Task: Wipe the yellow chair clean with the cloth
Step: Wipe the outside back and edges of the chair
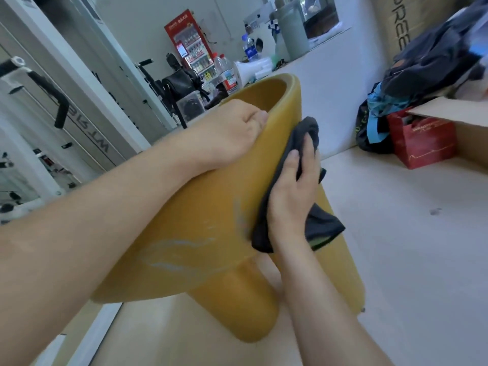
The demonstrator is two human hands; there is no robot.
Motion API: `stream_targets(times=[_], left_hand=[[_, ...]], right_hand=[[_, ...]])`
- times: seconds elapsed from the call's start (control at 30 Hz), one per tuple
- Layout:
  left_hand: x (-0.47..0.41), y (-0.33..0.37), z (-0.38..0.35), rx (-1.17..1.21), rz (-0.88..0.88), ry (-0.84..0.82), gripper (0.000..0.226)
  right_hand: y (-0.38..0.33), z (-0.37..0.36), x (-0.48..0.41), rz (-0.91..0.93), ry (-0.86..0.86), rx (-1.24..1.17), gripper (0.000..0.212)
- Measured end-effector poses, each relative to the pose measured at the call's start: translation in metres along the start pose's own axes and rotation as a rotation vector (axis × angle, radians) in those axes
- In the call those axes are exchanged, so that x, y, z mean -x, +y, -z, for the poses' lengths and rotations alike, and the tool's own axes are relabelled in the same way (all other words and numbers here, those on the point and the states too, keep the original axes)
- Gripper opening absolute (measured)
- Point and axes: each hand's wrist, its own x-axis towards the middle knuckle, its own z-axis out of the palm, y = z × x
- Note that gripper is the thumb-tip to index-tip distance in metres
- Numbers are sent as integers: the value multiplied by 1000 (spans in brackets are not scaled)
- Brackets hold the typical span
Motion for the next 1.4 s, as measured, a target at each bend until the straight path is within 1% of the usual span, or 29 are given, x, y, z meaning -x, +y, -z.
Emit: stream_targets(times=[0.07,0.1,0.17,0.2,0.23,0.27,0.3,0.37,0.4,0.43,0.5,0.57,0.6,0.67,0.7,0.73,0.83,0.87,0.9,0.97,1.03,1.1,1.13,1.17,1.23,1.27,1.33,1.4], left_hand=[[-4,1,-2,47,13,60,44],[-5,-2,-2,64,1,80,40],[4,-15,5,131,7,95,34],[16,-22,8,148,41,66,35],[28,-27,11,136,75,14,42],[40,-30,13,91,81,-38,52],[49,-33,11,37,72,-70,60],[57,-32,4,-59,3,-30,62],[57,-31,2,-70,-14,9,60],[56,-31,2,-64,-21,42,58],[51,-31,2,-61,-57,79,55],[46,-29,2,-44,-90,95,50],[44,-28,1,-33,-97,97,49],[36,-20,-3,-25,-102,92,51],[29,-15,-5,-15,-96,83,49],[22,-10,-7,-1,-84,75,46],[2,5,-9,15,-43,48,41],[-3,8,-9,18,-27,40,41],[-6,10,-9,25,-17,33,43],[-9,9,-8,33,-22,30,45],[-9,6,-9,28,-59,60,43],[-6,5,-11,21,-69,85,42],[-5,5,-12,20,-58,79,42],[-5,5,-12,22,-43,69,43],[-1,6,-11,44,-5,41,44],[0,7,-11,54,1,32,46],[-2,7,-12,48,-12,46,47],[-2,7,-12,55,-18,77,44]], right_hand=[[-25,-5,38,147,6,-57,40],[-34,-8,42,249,-3,-65,38],[-48,-17,20,484,-32,14,35],[-46,-20,5,548,-49,48,36],[-37,-19,-14,540,-60,60,39],[-26,-16,-30,463,-75,49,42],[-13,-12,-41,335,-84,39,45],[13,-1,-37,83,-23,79,50],[19,1,-20,18,9,97,51],[17,-2,5,15,31,100,51],[-3,-13,62,156,36,127,48],[-25,-18,89,354,-18,187,45],[-28,-17,79,417,-37,187,44],[-27,-9,39,507,8,171,43],[-25,-6,18,514,22,147,42],[-22,-4,0,481,10,120,43],[-22,4,-47,210,-50,-22,42],[-24,10,-57,137,-52,-70,40],[-24,16,-62,110,-53,-107,40],[-23,18,-36,168,-21,-107,33],[-12,10,16,330,-5,-56,22],[11,9,47,480,-9,16,21],[30,12,39,468,-7,34,23],[44,15,25,348,15,33,25],[64,22,7,11,90,63,34],[71,24,7,-91,134,84,39],[65,19,7,-162,150,73,40],[42,11,-7,-135,96,-48,38]])
